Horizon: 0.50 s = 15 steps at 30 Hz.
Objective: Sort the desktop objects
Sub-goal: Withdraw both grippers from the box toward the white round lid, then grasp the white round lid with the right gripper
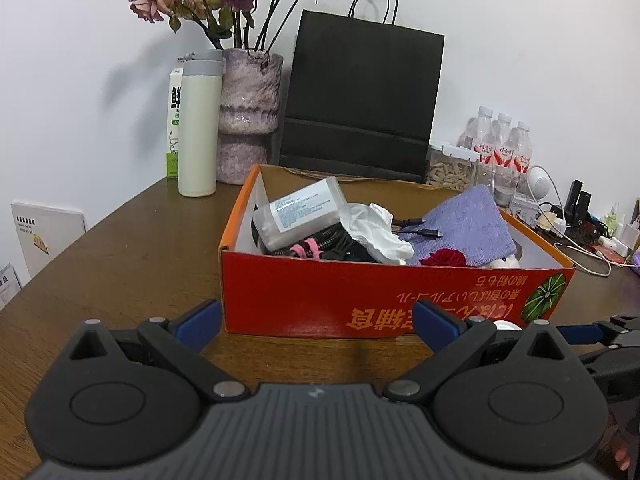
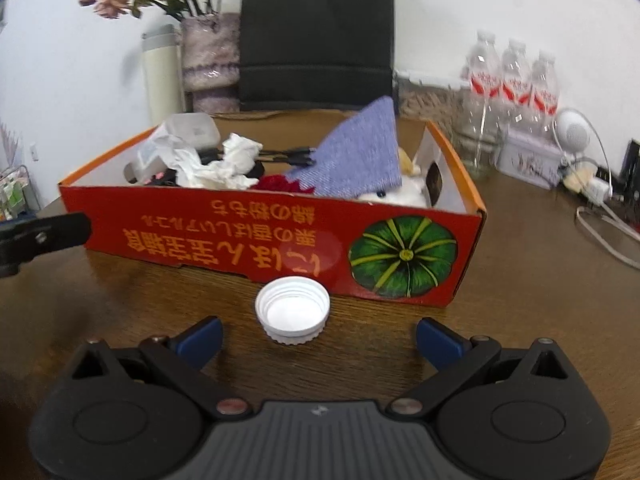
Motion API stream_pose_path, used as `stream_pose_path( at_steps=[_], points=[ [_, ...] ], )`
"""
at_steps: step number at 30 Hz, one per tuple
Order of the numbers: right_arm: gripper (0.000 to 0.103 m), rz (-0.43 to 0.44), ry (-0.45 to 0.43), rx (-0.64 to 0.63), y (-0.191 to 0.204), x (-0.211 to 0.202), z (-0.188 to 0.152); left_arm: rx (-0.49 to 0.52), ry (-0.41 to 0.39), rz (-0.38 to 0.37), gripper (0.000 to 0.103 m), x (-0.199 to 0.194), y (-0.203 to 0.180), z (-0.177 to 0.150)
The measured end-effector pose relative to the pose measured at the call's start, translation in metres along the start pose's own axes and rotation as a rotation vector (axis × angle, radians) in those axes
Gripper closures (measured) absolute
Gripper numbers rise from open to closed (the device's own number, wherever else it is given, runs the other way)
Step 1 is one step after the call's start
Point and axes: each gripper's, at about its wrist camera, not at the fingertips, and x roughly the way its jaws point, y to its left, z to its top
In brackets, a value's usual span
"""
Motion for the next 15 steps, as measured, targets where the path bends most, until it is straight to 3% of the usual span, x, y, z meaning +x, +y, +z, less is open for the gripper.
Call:
stream_pose_path(
  at_steps=[15],
  points=[
    [0.0,-0.044,0.006,0.025,-0.0003,0.0104,0.0062,-0.001,0.019,0.006,0.0,0.0027,-0.0015,-0.0017]
  ],
)
